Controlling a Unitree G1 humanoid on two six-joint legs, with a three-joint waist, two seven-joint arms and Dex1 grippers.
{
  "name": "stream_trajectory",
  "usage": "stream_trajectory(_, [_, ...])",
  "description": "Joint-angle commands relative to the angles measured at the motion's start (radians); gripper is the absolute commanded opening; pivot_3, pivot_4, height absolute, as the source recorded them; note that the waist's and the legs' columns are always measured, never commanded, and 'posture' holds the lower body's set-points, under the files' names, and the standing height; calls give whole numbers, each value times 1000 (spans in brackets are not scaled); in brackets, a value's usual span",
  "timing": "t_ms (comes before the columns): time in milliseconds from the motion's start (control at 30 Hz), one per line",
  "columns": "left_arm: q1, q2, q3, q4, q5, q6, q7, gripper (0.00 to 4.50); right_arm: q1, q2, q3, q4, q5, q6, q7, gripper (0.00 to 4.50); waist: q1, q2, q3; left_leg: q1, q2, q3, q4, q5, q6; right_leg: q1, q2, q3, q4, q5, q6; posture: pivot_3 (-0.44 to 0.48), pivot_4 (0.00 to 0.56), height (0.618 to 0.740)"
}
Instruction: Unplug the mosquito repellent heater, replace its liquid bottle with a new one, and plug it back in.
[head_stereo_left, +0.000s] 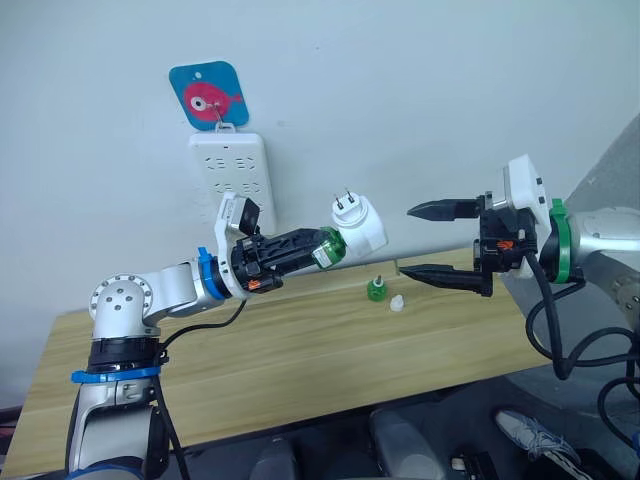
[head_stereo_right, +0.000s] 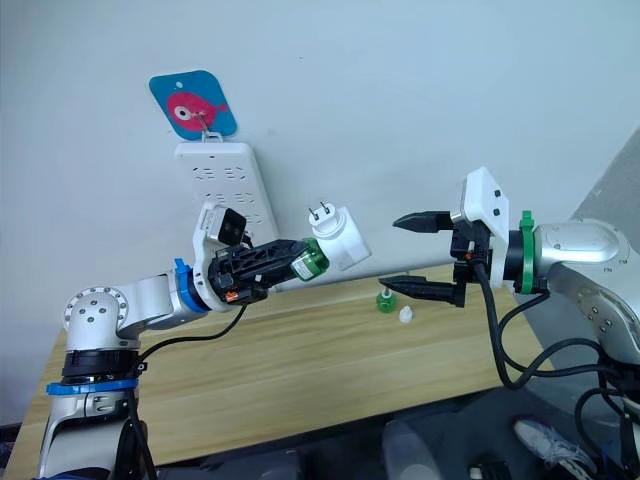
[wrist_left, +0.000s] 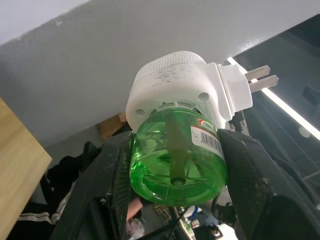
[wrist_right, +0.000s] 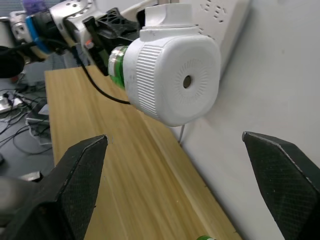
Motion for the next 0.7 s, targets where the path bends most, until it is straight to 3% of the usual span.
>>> stream_trajectory(33, [-37,26,-11,-9,16,29,-72,2300,-99,12,45,38,-43,-9,85,4500,-5,0,0,0,0,0,0,0,0,0,0,0,0,0,0,-293,93,734])
stream_trajectory(267, [-44,48,-24,-14,67,61,-145,2300,-206,66,113,141,-130,-33,193,4500,-8,0,0,0,0,0,0,0,0,0,-1,0,0,0,0,-292,92,734])
stream_trajectory(700, [-41,50,-27,-40,142,83,-222,2300,-268,153,122,154,-94,79,241,4500,-14,0,0,0,0,-1,0,0,0,0,-1,-1,1,0,0,-292,92,734])
